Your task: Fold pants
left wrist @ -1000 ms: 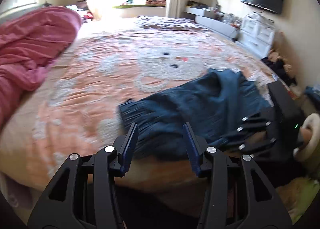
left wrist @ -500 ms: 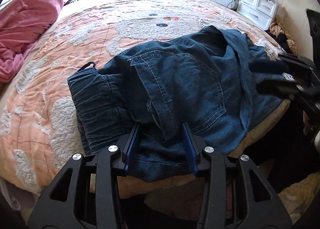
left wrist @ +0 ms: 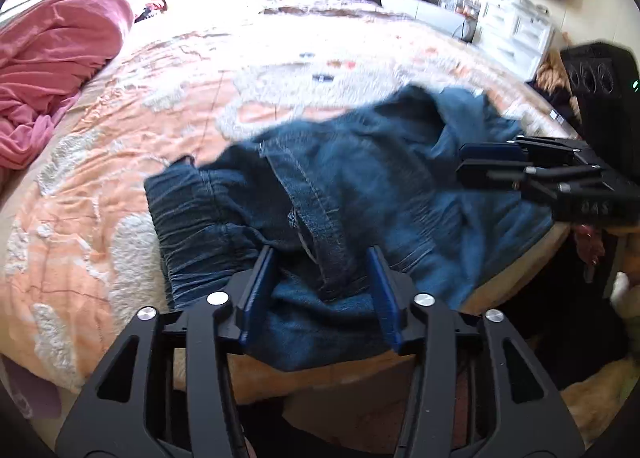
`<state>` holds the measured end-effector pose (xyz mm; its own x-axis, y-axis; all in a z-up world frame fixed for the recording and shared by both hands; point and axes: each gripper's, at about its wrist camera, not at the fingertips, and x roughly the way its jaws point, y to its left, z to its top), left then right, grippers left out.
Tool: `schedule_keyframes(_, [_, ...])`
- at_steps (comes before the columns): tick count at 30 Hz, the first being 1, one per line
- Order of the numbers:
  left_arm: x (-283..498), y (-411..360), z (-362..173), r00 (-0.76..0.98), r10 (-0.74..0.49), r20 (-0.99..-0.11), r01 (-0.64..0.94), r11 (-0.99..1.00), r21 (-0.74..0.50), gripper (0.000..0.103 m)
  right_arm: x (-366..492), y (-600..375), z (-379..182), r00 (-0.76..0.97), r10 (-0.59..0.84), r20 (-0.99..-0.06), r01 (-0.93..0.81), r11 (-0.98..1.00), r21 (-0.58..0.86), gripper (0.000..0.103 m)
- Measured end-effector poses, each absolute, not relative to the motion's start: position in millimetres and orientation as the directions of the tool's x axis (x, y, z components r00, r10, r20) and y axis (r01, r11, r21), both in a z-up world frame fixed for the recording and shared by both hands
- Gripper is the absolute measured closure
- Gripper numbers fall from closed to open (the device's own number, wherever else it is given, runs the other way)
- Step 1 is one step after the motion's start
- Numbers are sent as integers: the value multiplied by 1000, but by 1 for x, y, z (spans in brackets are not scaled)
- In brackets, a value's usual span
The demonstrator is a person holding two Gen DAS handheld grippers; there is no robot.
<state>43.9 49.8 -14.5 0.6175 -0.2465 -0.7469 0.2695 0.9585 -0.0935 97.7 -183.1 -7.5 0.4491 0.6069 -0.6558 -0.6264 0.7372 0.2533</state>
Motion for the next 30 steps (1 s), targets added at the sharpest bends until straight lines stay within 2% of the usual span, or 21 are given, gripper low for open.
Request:
schedule_keyframes(2, [38, 46, 0, 638, -251, -728, 277, 957, -88, 53, 100, -202, 4, 508, 580, -637, -591, 773, 232, 49])
schedule_keyframes(7, [31, 19, 28, 655, -327, -681, 361, 927, -99, 45, 112, -241, 19, 627, 469, -622, -481, 861, 165, 39])
schedule_keyframes(15, [89, -43, 8, 511, -486, -709, 448, 854, -264, 45, 130, -280, 20, 676, 420, -606, -382, 902, 198, 29])
schedule_keyframes(21, [142, -70, -18, 441, -499, -746, 411, 851, -326, 45, 148, -299, 12, 679, 373, -633, -302, 927, 222, 27])
schedule_keyframes(22, [148, -72, -21, 439, -494, -751, 407, 854, -324, 47, 154, -303, 11, 674, 375, -636, -291, 927, 239, 27])
schedule_keyframes(24, [160, -77, -26, 423, -508, -751, 411, 846, -340, 59, 163, -306, 12, 666, 382, -640, -278, 924, 263, 27])
schedule_keyframes(26, [166, -78, -30, 397, -541, -741, 417, 826, -380, 79, 178, -306, 15, 647, 404, -647, -285, 915, 286, 25])
schedule_keyframes(28, [170, -82, -35, 380, -573, -726, 430, 804, -410, 88, 191, -303, 17, 633, 406, -659, -298, 914, 276, 25])
schedule_keyframes(30, [168, -87, -38, 381, -598, -706, 444, 787, -428, 90, 211, -295, 17, 626, 362, -691, -303, 929, 213, 25])
